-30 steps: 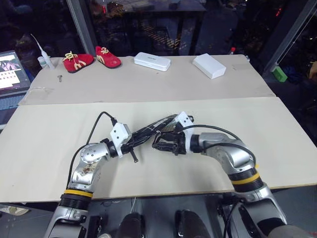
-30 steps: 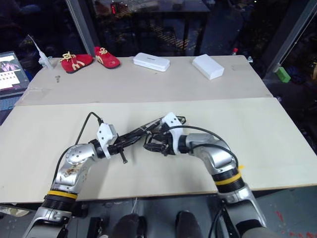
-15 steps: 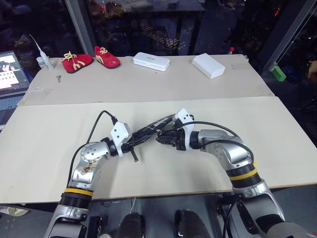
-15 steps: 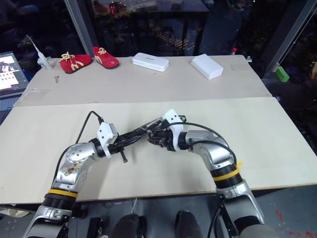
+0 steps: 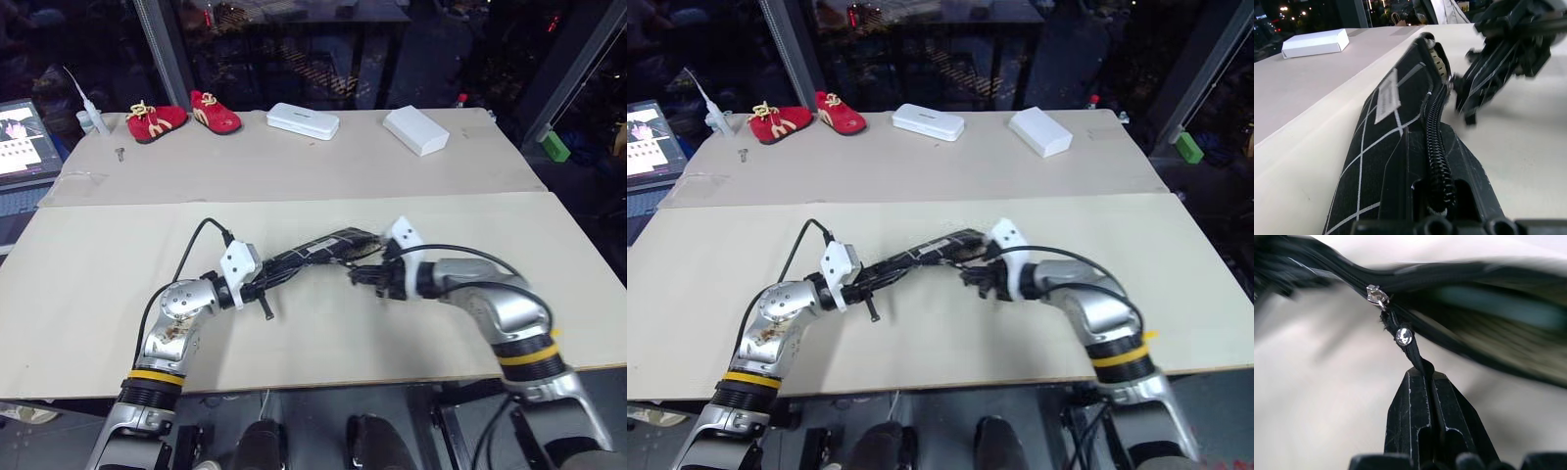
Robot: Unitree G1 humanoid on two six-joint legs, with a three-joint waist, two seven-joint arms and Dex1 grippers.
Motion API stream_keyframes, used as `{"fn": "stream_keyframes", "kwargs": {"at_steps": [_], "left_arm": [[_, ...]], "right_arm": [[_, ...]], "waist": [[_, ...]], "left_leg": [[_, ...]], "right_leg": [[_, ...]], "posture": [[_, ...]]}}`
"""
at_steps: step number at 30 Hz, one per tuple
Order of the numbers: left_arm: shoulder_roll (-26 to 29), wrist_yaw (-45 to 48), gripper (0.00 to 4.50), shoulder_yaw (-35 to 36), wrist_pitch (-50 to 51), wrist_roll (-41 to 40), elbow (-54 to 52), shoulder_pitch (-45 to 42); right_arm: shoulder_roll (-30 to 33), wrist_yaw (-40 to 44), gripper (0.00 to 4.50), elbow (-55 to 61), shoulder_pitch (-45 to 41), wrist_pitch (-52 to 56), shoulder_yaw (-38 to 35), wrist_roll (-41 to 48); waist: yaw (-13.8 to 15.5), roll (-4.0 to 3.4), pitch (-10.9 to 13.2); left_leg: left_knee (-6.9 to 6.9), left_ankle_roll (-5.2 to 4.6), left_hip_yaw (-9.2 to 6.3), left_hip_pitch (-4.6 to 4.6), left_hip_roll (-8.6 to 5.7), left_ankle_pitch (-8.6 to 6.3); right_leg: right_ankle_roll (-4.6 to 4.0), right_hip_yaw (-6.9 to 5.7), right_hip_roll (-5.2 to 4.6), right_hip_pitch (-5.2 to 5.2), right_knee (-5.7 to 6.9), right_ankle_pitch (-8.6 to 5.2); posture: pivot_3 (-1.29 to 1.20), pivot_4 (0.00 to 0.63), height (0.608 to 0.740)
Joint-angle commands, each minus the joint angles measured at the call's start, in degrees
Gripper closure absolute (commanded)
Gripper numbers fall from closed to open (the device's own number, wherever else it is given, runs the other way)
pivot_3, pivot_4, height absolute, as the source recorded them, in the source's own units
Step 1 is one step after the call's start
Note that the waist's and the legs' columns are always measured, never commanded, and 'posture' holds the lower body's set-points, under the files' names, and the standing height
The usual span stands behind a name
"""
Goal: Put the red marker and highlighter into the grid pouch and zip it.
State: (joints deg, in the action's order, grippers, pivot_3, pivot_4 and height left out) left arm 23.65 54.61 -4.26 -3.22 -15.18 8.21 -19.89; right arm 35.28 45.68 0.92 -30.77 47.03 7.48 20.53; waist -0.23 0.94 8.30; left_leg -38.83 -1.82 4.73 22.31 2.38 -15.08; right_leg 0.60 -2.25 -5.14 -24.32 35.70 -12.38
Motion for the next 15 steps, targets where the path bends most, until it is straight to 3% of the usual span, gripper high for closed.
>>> {"fn": "stream_keyframes", "kwargs": {"at_steps": [1,6,11,15], "left_arm": [[0.3,-0.6,4.50,0.9,-1.2,-0.2,-1.7,0.2],[0.1,-0.9,4.50,0.8,-1.3,-0.2,-1.7,0.6],[-0.1,-1.0,4.50,0.4,-1.4,-0.2,-1.6,0.7],[-0.4,-0.4,4.50,-0.2,-1.8,-0.1,-1.0,0.0]], "right_arm": [[4.5,0.0,4.45,-5.0,-1.0,-3.6,-4.8,-2.1],[7.6,0.9,4.45,-8.7,-1.2,-7.7,-6.6,-3.3],[4.9,0.8,4.45,-6.8,-0.5,-7.0,-6.4,-1.0],[3.4,2.4,3.37,-2.1,1.7,-4.3,-5.3,1.3]], "waist": [[0.0,0.01,0.0],[-0.4,0.01,0.0],[-0.5,0.02,0.0],[-0.4,0.01,0.0]], "left_leg": [[0.00,0.00,0.03,-0.01,0.00,0.00],[0.05,0.00,0.09,-0.03,0.08,0.00],[0.03,0.00,0.08,-0.02,0.10,0.00],[0.03,0.00,0.03,-0.02,0.10,0.00]], "right_leg": [[0.00,0.01,0.01,0.00,0.01,0.00],[0.00,0.04,0.11,-0.02,0.02,0.00],[0.00,0.05,0.13,-0.02,0.01,0.00],[0.00,0.06,0.10,-0.01,0.01,0.00]], "posture": [[0.00,0.150,0.740],[0.00,0.150,0.740],[0.00,0.150,0.740],[0.00,0.150,0.740]]}}
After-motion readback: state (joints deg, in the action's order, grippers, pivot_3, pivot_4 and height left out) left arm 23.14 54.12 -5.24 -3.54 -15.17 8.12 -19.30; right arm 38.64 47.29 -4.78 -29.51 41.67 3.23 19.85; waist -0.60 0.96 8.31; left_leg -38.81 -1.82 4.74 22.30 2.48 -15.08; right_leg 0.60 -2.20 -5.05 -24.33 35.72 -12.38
